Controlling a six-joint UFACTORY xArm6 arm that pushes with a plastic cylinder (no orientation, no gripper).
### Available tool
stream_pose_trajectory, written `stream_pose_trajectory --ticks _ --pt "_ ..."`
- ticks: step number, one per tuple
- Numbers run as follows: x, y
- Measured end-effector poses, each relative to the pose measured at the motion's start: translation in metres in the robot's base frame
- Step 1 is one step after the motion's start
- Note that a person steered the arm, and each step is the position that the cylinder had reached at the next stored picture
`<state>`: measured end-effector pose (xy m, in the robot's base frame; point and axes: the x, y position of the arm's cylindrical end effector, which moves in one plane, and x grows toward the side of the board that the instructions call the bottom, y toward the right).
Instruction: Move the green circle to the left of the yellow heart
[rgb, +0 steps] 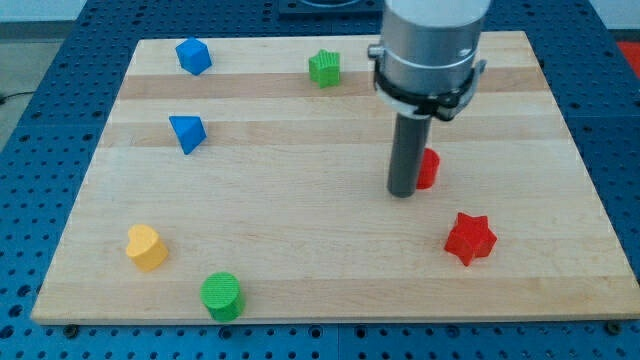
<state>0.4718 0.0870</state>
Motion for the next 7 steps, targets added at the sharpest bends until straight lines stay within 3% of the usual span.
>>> stream_pose_trajectory --ticks 2,4,5,6,7 --pt "-0.040 0.049" --pt "0.037 -0.044" --pt "0.066 -0.058" --pt "0.127 -0.053" --pt "0.145 -0.055"
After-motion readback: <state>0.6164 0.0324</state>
